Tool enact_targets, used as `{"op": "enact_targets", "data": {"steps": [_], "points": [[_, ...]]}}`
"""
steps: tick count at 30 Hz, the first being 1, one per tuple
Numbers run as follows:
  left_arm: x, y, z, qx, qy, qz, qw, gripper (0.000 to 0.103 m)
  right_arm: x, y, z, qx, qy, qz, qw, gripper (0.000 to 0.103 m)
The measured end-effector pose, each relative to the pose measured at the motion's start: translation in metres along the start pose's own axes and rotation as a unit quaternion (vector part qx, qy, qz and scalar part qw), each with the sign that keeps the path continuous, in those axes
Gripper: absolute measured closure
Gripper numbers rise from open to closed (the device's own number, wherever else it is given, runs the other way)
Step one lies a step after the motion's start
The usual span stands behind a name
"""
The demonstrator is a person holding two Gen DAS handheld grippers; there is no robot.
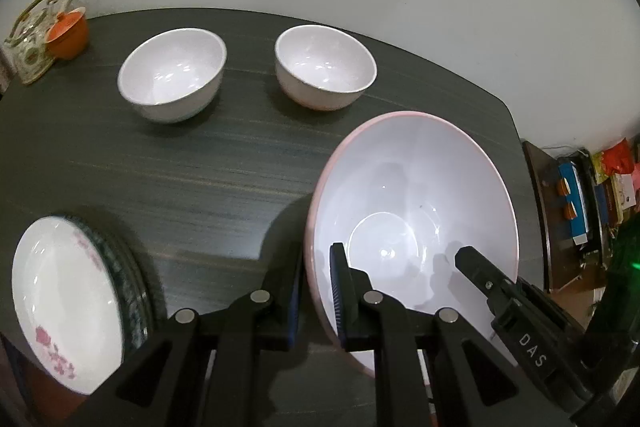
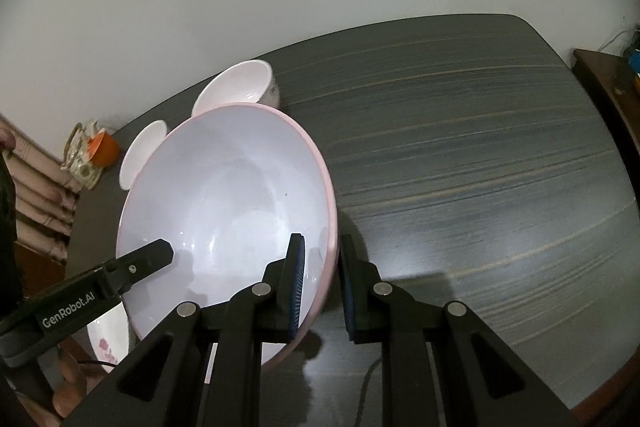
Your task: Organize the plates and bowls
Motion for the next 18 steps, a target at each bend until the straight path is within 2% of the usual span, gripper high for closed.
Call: {"op": "enact_targets", "data": {"steps": [18], "points": [[0.043, 0.054, -0.025, -0.016, 0.004, -0.023, 0.9996, 0.09, 0.061, 0.035, -0.014, -0.017, 0.02, -0.017, 0.999, 0.086]]}}
Point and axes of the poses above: each gripper's, at about its wrist camera, not at the fingertips, and z roughly the way its jaws point, y to its left, x to its underside, the point moved 5 cm from there along z, roughly the way its jaws point, and after that the axes turned 8 degrees about -z, right-handed, at the moved point
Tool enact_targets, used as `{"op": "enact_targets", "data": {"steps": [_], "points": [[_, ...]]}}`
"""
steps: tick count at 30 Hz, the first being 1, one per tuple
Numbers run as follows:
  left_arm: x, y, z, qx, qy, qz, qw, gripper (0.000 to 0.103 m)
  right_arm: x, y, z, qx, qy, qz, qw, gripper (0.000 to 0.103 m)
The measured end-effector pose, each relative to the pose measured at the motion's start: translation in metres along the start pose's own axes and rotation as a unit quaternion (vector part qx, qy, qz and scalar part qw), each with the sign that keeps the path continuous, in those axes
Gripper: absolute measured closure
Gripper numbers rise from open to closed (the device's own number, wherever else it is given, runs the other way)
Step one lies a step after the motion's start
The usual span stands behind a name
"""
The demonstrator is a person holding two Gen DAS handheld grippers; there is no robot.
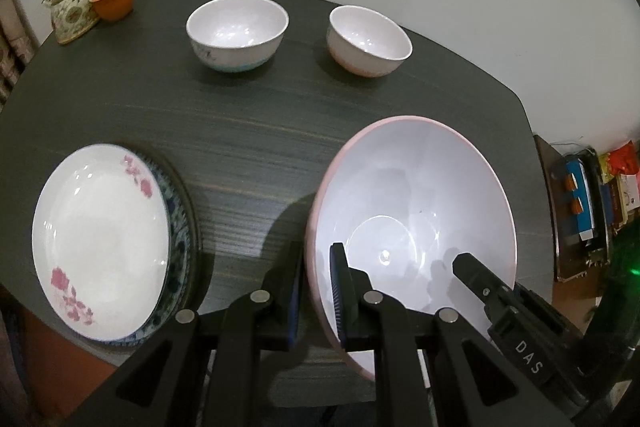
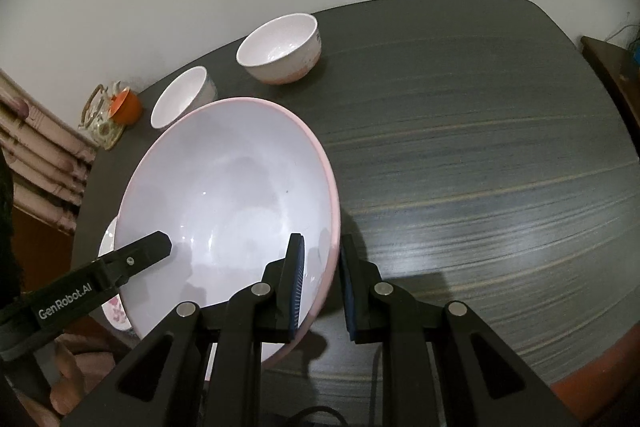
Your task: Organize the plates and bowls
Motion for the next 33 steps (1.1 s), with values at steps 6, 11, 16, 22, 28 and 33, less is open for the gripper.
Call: {"op": "enact_targets", "data": {"steps": [6, 11, 16, 22, 28, 33], "points": [[0.011, 0.013, 0.001, -0.007, 0.006, -0.006, 0.9999, 0.09, 0.016, 0.003, -0.002, -0.006, 0.009, -0.001, 1.0, 0.085], [0.019, 0.022, 0.004, -0.01, 0.011, -0.009, 0.9998, 0.09, 0.027, 0.011, 0.003, -0.007, 0.019, -0.002, 1.0, 0.085], [0.022, 0.028, 0.007, -0.015, 0.013, -0.013, 0.9997, 0.09, 0.037, 0.016, 0.008, -0.009, 0.029, -0.002, 1.0, 0.085], [0.032, 0.033, 0.011, -0.023, 0.005, -0.011, 0.9997, 0.09, 0.044, 0.017, 0.013, -0.013, 0.034, 0.004, 0.999, 0.085], [0.035, 0.039, 0.016, -0.028, 0.007, -0.011, 0.9995, 0.09, 0.048, 0.016, 0.019, -0.009, 0.04, 0.006, 0.999, 0.085], [0.034, 0.039, 0.018, -0.035, 0.003, -0.007, 0.9994, 0.09, 0.052, 0.016, 0.022, -0.009, 0.043, 0.005, 0.999, 0.084]]}}
Point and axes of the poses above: each gripper's, at about its wrist camera, not at the fingertips, and z roughly the way its jaws point, y to its left, x to its underside, the point moved 5 cm from there along z, roughly the way its jaws point, and after that the axes turned 8 degrees about -z, right-handed, at the moved point
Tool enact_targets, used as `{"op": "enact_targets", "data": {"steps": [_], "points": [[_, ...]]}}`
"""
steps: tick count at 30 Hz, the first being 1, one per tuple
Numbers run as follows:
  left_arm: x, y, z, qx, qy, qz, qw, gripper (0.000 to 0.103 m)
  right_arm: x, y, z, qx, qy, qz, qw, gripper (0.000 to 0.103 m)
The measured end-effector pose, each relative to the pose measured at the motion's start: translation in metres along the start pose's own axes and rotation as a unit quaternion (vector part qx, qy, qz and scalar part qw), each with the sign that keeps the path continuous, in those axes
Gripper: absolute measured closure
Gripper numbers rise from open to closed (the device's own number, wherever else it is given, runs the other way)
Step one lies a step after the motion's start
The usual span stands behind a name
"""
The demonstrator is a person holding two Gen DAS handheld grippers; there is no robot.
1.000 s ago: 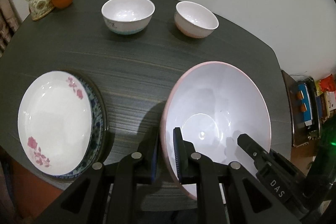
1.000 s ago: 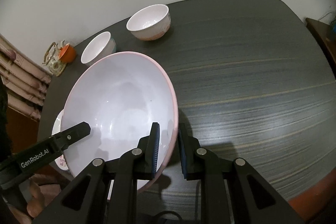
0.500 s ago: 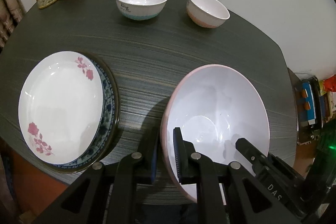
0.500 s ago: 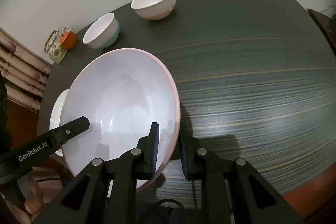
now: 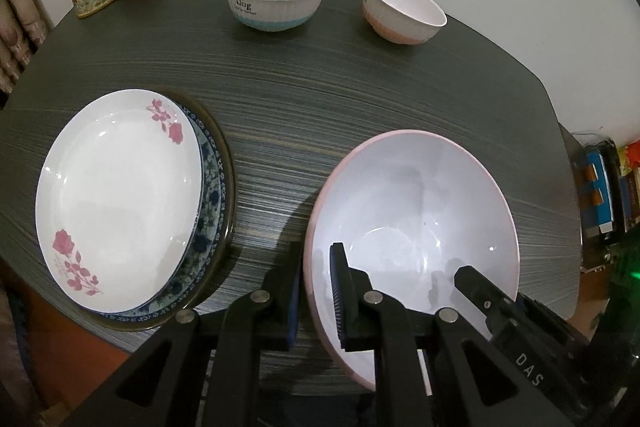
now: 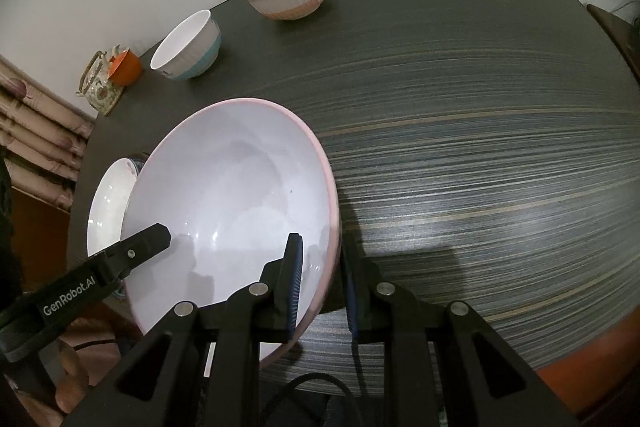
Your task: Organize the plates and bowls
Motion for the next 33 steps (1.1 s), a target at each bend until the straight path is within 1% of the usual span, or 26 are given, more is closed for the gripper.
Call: {"op": "enact_targets", "data": {"steps": [7, 14, 19, 21, 23, 25, 27, 29, 32, 33], "points": [[0.0, 0.003, 0.003, -0.006, 0.002, -0.002, 1.0, 0.09, 0.004, 0.002, 0.001, 0.0, 0.001, 0.0, 1.0, 0.084], [-0.001, 0.002, 0.002, -0.004, 0.003, -0.003, 1.0, 0.09, 0.006, 0.001, 0.001, -0.007, 0.004, 0.006, 1.0, 0.081], [-0.001, 0.002, -0.001, -0.003, 0.0, -0.003, 1.0, 0.089, 0.007, 0.003, -0.003, -0.011, -0.001, 0.003, 1.0, 0.074], [-0.002, 0.004, -0.002, -0.009, -0.003, -0.004, 1.0, 0.089, 0.007, 0.004, -0.006, -0.012, -0.005, 0.003, 1.0, 0.068], [-0.003, 0.005, -0.004, -0.014, -0.006, -0.004, 0.9999, 0.084, 0.007, 0.004, -0.01, -0.012, -0.01, 0.001, 1.0, 0.065], [-0.004, 0.006, -0.007, -0.018, -0.009, -0.004, 0.9998, 0.076, 0.006, 0.004, -0.013, -0.011, -0.014, 0.001, 1.0, 0.065], [-0.005, 0.006, -0.009, -0.021, -0.013, -0.003, 0.9997, 0.074, 0.006, 0.004, -0.016, -0.01, -0.017, 0.001, 1.0, 0.061], [-0.005, 0.007, -0.012, -0.022, -0.017, -0.003, 0.9996, 0.074, 0.005, 0.003, -0.018, -0.008, -0.022, 0.003, 1.0, 0.056], [-0.006, 0.006, -0.016, -0.023, -0.023, 0.0, 0.9995, 0.073, 0.003, 0.003, -0.021, -0.007, -0.027, 0.005, 1.0, 0.055], [-0.006, 0.006, -0.018, -0.023, -0.025, 0.0, 0.9994, 0.069, 0.002, 0.003, -0.022, -0.008, -0.028, 0.006, 1.0, 0.055]]}}
Point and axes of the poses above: each gripper's, at about its wrist camera, not at the fingertips, and z roughly the way its jaws point, y to its left, x to its underside, the point moved 5 cm from there along z, roughly the way its jaws point, and after that the axes turned 8 degrees about -z, right-handed, at the moved point
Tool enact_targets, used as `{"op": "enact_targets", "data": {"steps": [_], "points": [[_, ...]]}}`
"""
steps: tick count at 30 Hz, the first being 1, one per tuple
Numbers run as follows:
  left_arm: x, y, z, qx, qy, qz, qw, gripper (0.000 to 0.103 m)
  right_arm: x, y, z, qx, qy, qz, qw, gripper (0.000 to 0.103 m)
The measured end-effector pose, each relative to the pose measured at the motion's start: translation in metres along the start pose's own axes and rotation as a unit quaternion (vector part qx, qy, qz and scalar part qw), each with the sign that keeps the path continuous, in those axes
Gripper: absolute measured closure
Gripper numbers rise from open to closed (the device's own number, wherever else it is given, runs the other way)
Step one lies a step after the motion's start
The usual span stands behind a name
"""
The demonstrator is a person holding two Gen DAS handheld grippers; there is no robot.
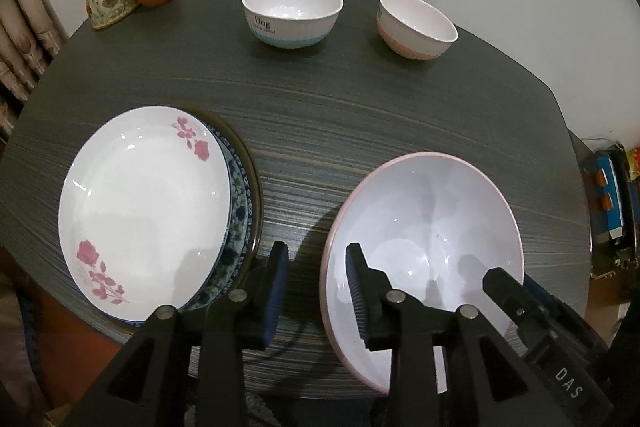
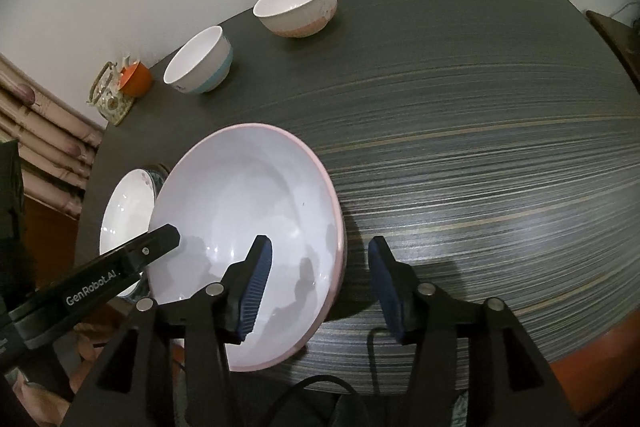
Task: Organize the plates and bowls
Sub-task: 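Set the pink bowl down and open both tools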
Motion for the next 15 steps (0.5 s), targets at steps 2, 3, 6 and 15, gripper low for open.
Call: {"op": "enact_targets", "data": {"steps": [2, 3, 6, 15], "points": [[0.0, -0.001, -0.004, 0.002, -0.005, 0.002, 1.0, 0.064, -0.002, 0.0, -0.003, 0.001, -0.005, 0.0, 1.0, 0.055], [-0.001, -0.001, -0.006, 0.001, -0.006, 0.003, 1.0, 0.06, -0.003, 0.001, -0.005, 0.002, -0.008, -0.001, 1.0, 0.055], [-0.002, -0.002, -0.01, 0.002, -0.011, 0.005, 0.9999, 0.057, -0.006, 0.001, -0.008, 0.003, -0.015, 0.001, 1.0, 0.05], [-0.006, -0.004, -0.016, 0.001, -0.02, 0.016, 0.9997, 0.055, -0.012, 0.001, -0.016, 0.005, -0.031, 0.002, 1.0, 0.047]]}}
Point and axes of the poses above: each gripper's, at about its wrist camera, not at the fingertips, and z roughly the way its jaws point, y to its left, x to its underside, the point moved 5 cm from there along z, roughly the way its jaws point, and after that the axes turned 8 degrees about -z, right-handed, at the moved point
